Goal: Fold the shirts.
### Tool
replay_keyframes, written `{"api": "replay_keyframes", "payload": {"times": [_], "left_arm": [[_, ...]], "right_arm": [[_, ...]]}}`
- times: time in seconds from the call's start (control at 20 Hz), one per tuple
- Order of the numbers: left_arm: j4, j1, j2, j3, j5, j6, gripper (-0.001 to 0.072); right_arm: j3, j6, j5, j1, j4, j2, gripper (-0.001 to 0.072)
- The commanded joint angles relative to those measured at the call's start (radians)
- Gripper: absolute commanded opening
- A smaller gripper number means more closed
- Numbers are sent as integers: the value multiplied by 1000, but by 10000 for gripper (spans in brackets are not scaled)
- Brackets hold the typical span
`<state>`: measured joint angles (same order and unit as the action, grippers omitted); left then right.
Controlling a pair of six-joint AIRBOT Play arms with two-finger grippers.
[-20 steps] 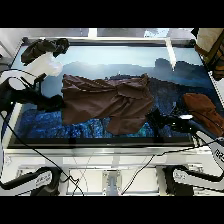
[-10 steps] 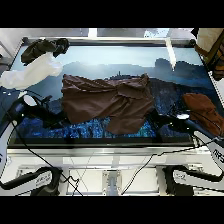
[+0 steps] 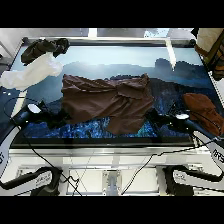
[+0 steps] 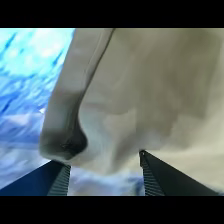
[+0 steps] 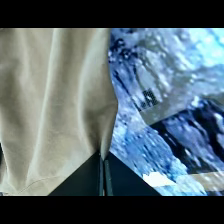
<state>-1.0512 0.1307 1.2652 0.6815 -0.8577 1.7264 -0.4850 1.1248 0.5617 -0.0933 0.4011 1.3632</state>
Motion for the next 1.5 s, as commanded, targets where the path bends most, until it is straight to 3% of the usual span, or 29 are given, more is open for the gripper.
{"api": "replay_keyframes", "payload": {"times": [0.0,0.1,0.25,0.35,0.45,0.6,0.75,0.85,1.15,1.45], "left_arm": [[57,0,40,-10,81,58,509],[66,0,74,-10,75,58,507],[64,0,81,-10,101,58,439],[55,0,81,-10,114,53,159],[29,0,81,-10,114,42,15],[72,0,81,-9,112,-51,13],[269,0,80,43,77,-333,12],[369,0,80,140,45,-426,12],[277,0,80,626,8,-455,12],[12,0,80,983,-32,-335,11]], "right_arm": [[1,0,-18,0,27,0,27],[1,-1,-18,0,27,0,27],[1,0,-22,0,27,0,27],[1,0,-23,0,27,0,27],[0,-1,-29,0,22,0,27],[0,-50,-41,0,-7,-1,27],[-66,-262,33,-1,-38,-14,26],[-166,-288,52,-2,-38,-18,26],[-569,-261,102,-95,59,-18,24],[-905,-226,256,-236,158,-19,23]]}}
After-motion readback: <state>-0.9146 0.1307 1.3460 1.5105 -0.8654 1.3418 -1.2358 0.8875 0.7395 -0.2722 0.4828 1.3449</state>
